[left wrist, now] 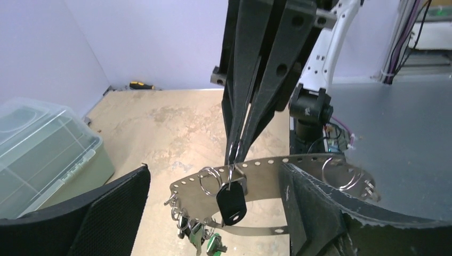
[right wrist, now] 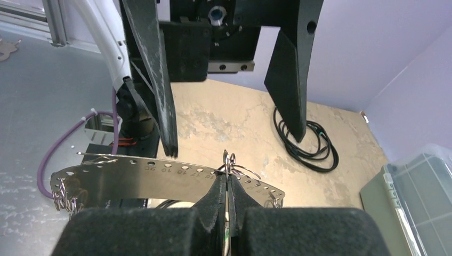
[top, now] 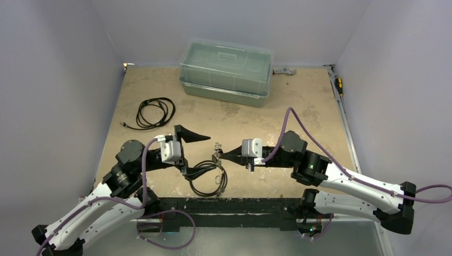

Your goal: Put the keys on the keyring

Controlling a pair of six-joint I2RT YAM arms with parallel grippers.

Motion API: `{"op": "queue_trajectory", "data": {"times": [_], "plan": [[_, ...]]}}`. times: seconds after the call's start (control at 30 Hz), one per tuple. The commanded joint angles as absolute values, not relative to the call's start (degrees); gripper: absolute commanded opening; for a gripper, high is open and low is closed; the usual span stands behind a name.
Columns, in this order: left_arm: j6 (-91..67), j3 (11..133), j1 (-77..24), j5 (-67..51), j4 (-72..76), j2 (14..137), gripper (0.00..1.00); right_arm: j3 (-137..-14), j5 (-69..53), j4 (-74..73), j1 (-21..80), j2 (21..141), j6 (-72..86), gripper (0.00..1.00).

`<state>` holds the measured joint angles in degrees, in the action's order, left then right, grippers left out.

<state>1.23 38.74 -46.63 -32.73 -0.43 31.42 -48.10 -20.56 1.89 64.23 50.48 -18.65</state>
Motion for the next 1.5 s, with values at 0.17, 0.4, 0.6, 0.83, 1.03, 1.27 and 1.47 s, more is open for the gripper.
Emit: {"op": "queue_trajectory", "data": {"times": [0.17,0.4,0.6,0.83,1.03,1.27,1.47], "plan": [[-5.2,37.47,-46.75,-26.34,5.95,30.35,0.98,-47.4,-19.1,7.26,64.51,48.58,-17.67,0.0],[-5.78,35.01,-46.72,-34.13,9.89,30.95,0.64,-46.67,-18.47,8.35,64.51,47.86,-17.32,0.0],[-7.74,33.67,-46.72,-38.39,13.75,31.77,0.39,-46.71,-18.46,8.29,64.51,48.16,-17.31,0.0],[-8.73,32.99,-46.69,-39.12,15.62,32.64,0.36,-46.83,-18.37,8.18,64.51,48.28,-17.23,0.0],[-8.76,32.96,-46.73,-38.87,15.85,33.35,0.32,-46.87,-18.5,8.0,64.51,48.54,-17.23,0.0],[-8.45,33.34,-46.69,-38.48,15.48,34.35,0.28,-46.96,-18.87,7.92,64.51,48.62,-17.14,0.0],[-8.19,33.73,-46.75,-38.04,15.1,34.63,0.18,-47.17,-19.2,7.67,64.51,49.13,-17.14,0.0]]}}
